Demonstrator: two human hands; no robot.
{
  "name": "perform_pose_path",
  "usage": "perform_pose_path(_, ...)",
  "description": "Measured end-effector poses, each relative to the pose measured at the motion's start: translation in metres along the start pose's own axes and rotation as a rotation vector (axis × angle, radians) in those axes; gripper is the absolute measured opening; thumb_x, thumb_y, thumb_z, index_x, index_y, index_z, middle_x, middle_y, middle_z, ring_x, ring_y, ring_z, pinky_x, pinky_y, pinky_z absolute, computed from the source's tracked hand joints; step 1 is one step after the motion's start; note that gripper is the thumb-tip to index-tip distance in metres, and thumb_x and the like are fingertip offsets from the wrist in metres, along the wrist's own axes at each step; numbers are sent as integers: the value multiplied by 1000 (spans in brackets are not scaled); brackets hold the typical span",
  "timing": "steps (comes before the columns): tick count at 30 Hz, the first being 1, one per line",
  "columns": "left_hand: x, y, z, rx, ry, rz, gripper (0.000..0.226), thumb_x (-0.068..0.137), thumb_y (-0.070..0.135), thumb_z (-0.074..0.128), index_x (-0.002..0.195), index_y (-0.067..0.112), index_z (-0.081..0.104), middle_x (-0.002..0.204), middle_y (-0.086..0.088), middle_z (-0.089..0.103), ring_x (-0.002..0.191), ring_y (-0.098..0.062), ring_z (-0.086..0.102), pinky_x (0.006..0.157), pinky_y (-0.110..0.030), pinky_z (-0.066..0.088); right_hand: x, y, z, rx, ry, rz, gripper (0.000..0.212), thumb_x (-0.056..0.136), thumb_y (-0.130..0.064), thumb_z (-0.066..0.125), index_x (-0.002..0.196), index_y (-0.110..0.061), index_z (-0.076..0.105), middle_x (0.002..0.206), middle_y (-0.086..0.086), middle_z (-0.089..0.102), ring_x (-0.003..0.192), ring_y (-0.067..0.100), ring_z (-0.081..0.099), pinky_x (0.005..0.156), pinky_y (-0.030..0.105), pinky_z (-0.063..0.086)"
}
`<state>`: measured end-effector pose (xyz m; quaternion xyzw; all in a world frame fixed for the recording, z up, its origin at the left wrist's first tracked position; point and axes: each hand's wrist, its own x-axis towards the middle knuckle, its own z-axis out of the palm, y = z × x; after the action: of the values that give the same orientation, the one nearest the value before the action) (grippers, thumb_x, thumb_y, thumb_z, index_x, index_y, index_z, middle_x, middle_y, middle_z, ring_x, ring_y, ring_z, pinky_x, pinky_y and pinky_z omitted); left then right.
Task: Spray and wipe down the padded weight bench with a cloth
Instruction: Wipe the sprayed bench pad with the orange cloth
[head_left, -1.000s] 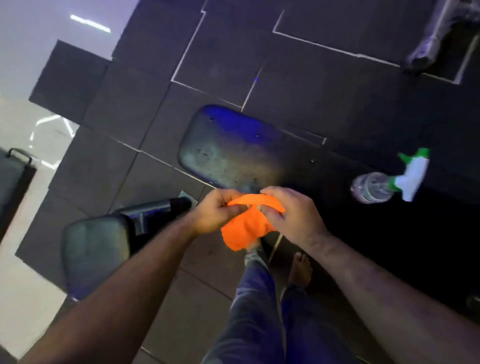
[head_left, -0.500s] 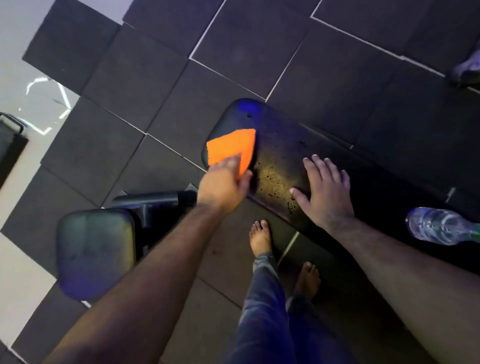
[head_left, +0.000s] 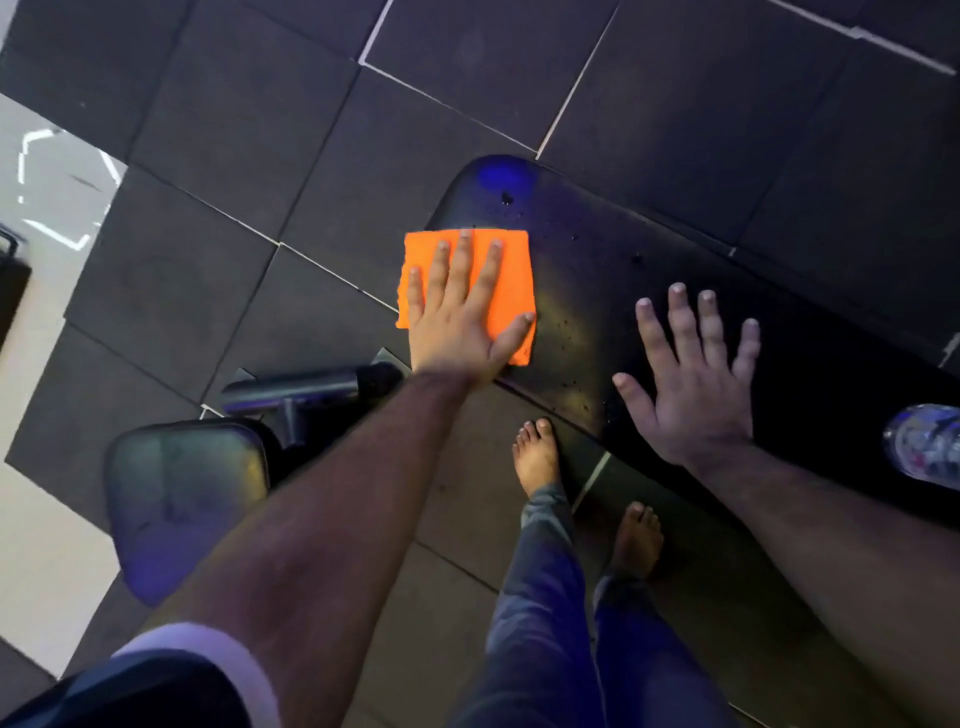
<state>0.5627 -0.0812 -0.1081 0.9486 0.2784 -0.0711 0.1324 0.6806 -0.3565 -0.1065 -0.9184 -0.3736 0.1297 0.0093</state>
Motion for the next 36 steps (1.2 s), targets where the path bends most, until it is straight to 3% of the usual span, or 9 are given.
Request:
perform_pose_path(4,46,25,-8,-98,-7,-208,84,101,76,33,173,37,14,183,-4,4,169,-32,2,131,-66,2,1,0,3,6,8,9,86,99,-66,30,171,-27,4,179,8,-1,165,36,0,123,76,5)
perform_pose_path(10,-21,4,-8,106,-137,264,86,102,73,37,174,33,11,183,-9,5,169,-34,5,130,-67,11,2,1,-1,7,-8,18,87,98,-67,31,171,-28,5,179,7,-1,164,37,2,123,75,6)
perform_pose_path(12,-12,-19,-12,113,-146,306,85,101,76,35,174,37,14,183,-7,8,169,-33,7,130,-68,12,2,1,2,0,-7,18,87,98,-67,31,171,-28,4,179,7,-2,164,37,3,123,76,6)
perform_pose_path(17,51,18,-5,62,-51,79,82,106,71,31,174,34,5,183,-5,0,169,-32,-1,131,-67,0,4,3,9,6,19,13,88,97,-67,33,171,-28,5,179,7,-1,164,37,3,124,75,5)
perform_pose_path(20,18,44,3,-37,89,-40,83,108,63,36,174,23,6,182,-4,-1,169,-30,2,132,-64,0,4,4,12,22,34,15,87,97,-68,33,171,-29,7,179,5,1,165,35,4,124,74,6)
perform_pose_path(25,3,30,4,18,-44,118,77,106,63,40,173,33,18,183,-4,11,168,-36,8,131,-66,8,3,7,22,15,62,5,88,97,-69,32,171,-30,7,180,4,0,165,34,3,125,72,2)
perform_pose_path(30,84,61,-7,-5,-20,-89,77,106,69,28,174,37,12,183,-4,3,168,-39,-2,130,-68,0,5,7,22,22,85,5,88,97,-69,32,171,-30,8,180,3,0,165,33,1,125,70,-3)
perform_pose_path(32,77,71,-6,61,-64,103,79,105,70,31,174,39,8,183,-9,3,167,-44,-2,129,-68,-1,5,8,20,24,82,10,88,96,-69,34,171,-30,8,180,3,0,165,33,0,126,70,-3)
perform_pose_path(36,52,-17,-21,250,-190,809,79,106,65,38,171,39,0,182,-7,3,167,-40,2,131,-67,8,4,5,19,23,84,10,88,96,-68,35,171,-30,8,180,3,1,165,33,2,125,72,1)
